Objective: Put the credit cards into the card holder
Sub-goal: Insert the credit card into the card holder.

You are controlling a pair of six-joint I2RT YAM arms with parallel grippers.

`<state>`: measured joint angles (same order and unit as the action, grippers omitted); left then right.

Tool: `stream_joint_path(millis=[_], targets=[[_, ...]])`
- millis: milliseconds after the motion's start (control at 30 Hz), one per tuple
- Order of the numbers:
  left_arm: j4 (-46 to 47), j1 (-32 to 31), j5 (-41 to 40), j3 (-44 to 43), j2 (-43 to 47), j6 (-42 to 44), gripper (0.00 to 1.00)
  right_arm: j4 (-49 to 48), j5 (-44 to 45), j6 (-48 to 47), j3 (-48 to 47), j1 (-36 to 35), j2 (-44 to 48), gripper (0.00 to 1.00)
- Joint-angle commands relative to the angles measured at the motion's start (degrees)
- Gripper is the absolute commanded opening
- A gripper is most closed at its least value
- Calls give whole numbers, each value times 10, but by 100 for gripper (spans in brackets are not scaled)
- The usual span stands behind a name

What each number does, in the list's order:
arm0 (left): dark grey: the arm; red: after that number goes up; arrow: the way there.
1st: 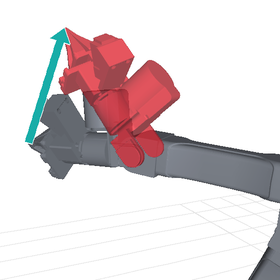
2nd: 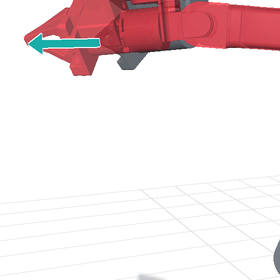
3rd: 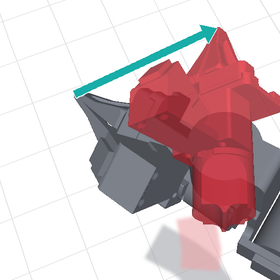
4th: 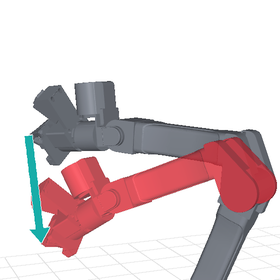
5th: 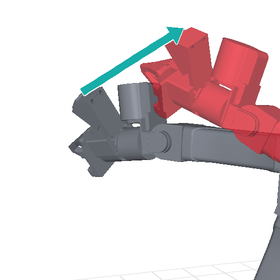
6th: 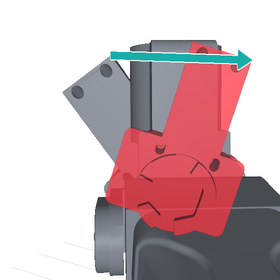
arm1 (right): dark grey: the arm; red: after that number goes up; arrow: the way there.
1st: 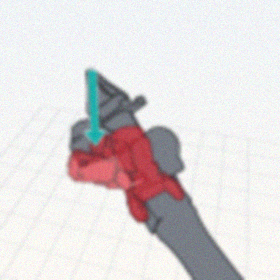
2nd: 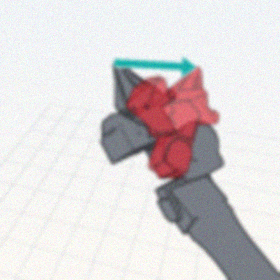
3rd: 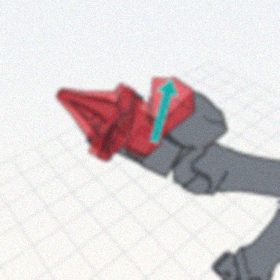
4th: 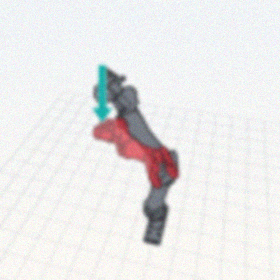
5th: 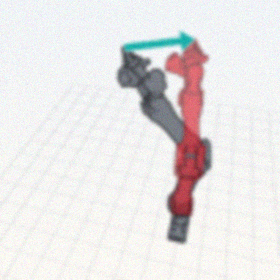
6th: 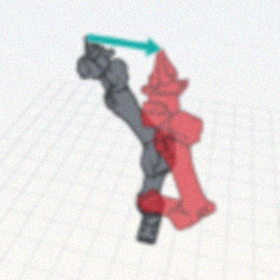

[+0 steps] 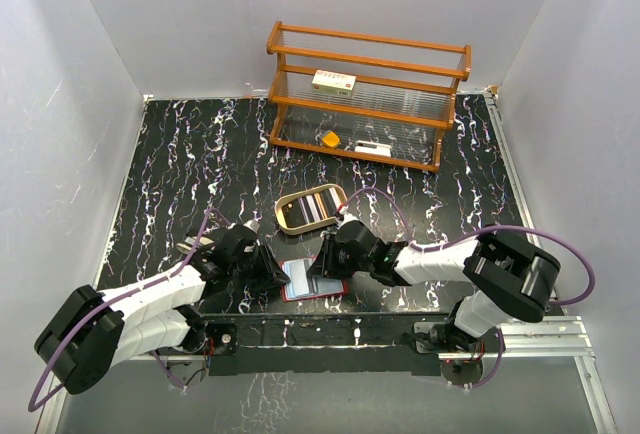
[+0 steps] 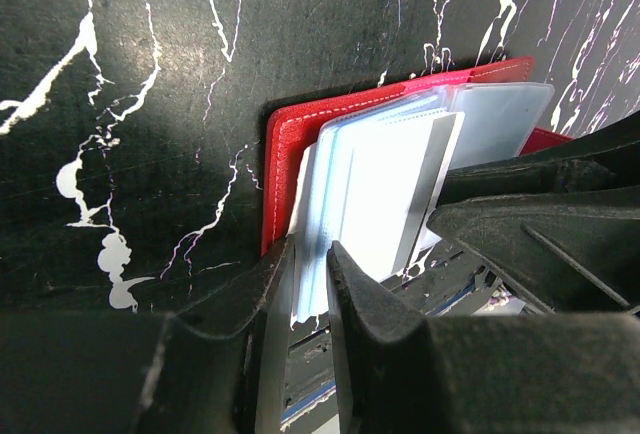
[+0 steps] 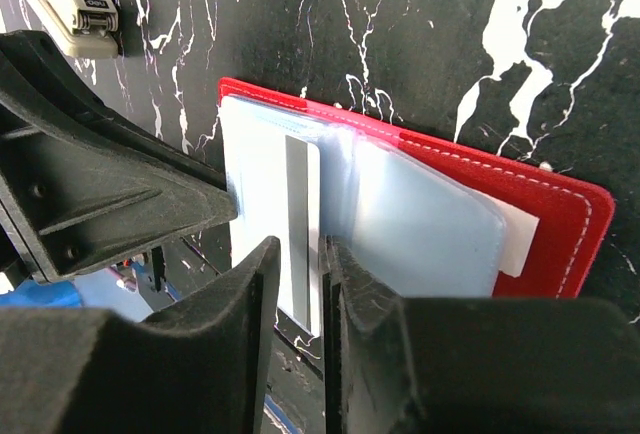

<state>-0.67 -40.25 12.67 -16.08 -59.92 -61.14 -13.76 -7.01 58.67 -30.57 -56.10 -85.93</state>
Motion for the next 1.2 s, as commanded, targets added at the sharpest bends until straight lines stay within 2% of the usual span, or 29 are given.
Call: stream_joint_path(millis=[0, 100, 200, 400, 533, 667, 767, 967, 1167], targets=[[-51, -8, -5, 17, -13, 9, 20, -11, 16, 9, -17, -6, 14, 23], [-55, -9, -8, 15, -11, 9, 20, 16, 26, 5, -17, -7, 23, 26], [-58, -8, -11, 15, -7, 9, 20, 31, 31, 0, -16, -6, 32, 25], [-54, -8, -9, 15, -2, 9, 22, 4, 13, 0, -10, -9, 34, 19], [-49, -10, -8, 14, -8, 8, 22, -1, 8, 1, -22, -12, 12, 19], [-47, -9, -8, 11, -15, 9, 22, -4, 13, 6, -33, -19, -7, 25], [-44, -10, -8, 12, -17, 9, 22, -20, 4, 14, -34, -21, -16, 23], [-46, -9, -14, 10, -11, 10, 22, 3, 29, 4, -29, -24, 9, 21], [-62, -10, -32, 2, 11, 10, 26, 50, 64, -3, -23, -23, 52, 27]])
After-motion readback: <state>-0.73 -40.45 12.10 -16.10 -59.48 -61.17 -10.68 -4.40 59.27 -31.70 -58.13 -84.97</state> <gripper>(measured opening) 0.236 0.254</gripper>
